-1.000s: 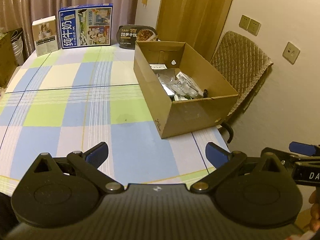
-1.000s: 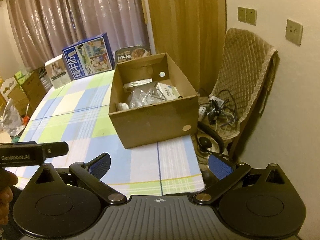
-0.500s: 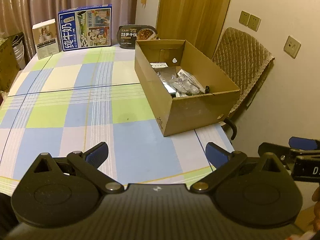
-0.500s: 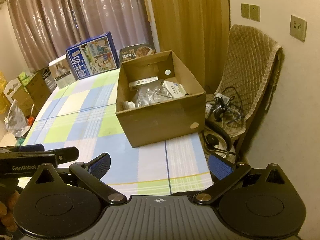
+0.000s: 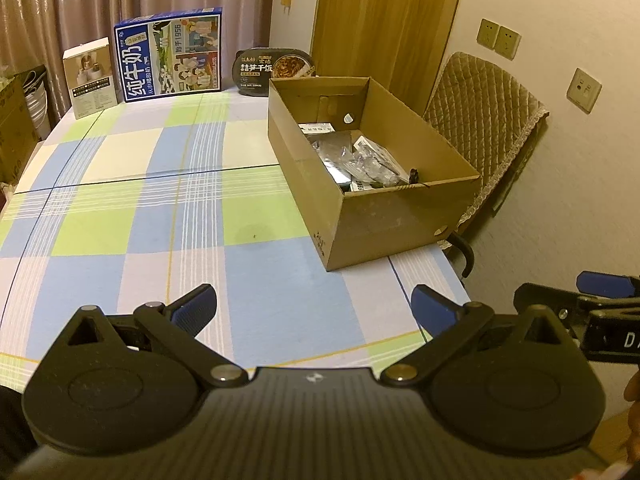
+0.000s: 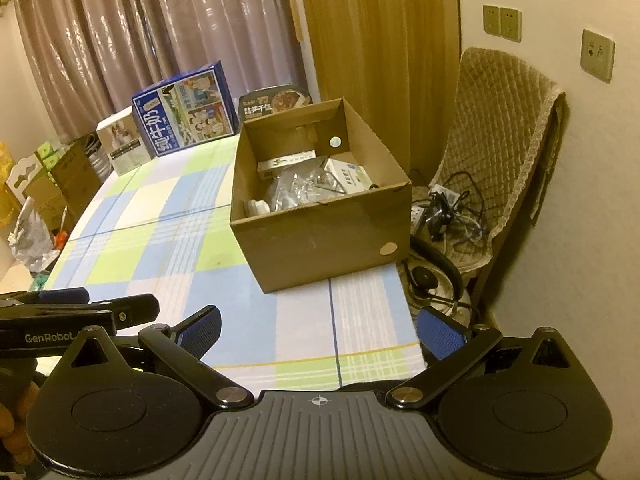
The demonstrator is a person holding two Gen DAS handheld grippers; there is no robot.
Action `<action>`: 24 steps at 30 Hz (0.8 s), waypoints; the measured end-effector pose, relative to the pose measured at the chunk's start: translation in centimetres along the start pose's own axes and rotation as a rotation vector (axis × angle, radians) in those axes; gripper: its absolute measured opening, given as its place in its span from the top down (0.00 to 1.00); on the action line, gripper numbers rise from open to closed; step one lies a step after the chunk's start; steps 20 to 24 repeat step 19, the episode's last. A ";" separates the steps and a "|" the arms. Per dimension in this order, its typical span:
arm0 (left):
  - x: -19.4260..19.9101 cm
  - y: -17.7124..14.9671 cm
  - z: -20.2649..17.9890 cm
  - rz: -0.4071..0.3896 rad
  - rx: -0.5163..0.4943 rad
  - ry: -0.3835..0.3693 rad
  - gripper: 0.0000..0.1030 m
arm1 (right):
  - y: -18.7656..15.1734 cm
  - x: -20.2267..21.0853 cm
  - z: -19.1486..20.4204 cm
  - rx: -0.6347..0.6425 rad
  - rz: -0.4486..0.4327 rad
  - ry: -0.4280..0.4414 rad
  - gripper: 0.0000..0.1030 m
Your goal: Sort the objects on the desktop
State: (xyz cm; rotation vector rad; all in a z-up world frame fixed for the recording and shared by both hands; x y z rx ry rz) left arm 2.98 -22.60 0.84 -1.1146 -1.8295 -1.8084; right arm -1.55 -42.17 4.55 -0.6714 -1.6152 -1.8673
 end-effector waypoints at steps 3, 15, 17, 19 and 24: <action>0.0 -0.1 0.0 0.003 0.001 -0.002 0.01 | -0.1 0.0 0.0 0.003 0.002 0.000 0.02; -0.1 -0.1 -0.2 -0.004 0.000 -0.006 0.01 | -0.4 -0.3 0.0 -0.001 0.011 -0.001 0.02; -0.1 -0.1 -0.2 -0.011 -0.004 -0.013 0.01 | -0.5 -0.3 0.0 0.000 0.014 -0.001 0.02; -0.2 -0.1 -0.3 -0.013 -0.015 -0.011 0.01 | -0.6 -0.4 0.0 -0.001 0.016 0.000 0.02; -0.2 -0.1 -0.3 -0.013 -0.015 -0.011 0.01 | -0.6 -0.4 0.0 -0.001 0.016 0.000 0.02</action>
Point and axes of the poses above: each gripper's, at about its wrist camera, not at the fingertips, and x roughly against the way its jaws point, z to its left, y to its top, the point moved 6 cm from there along -x, roughly the way its jaws point, and after that the axes turned 2 degrees about -y, right-handed, at the moved point
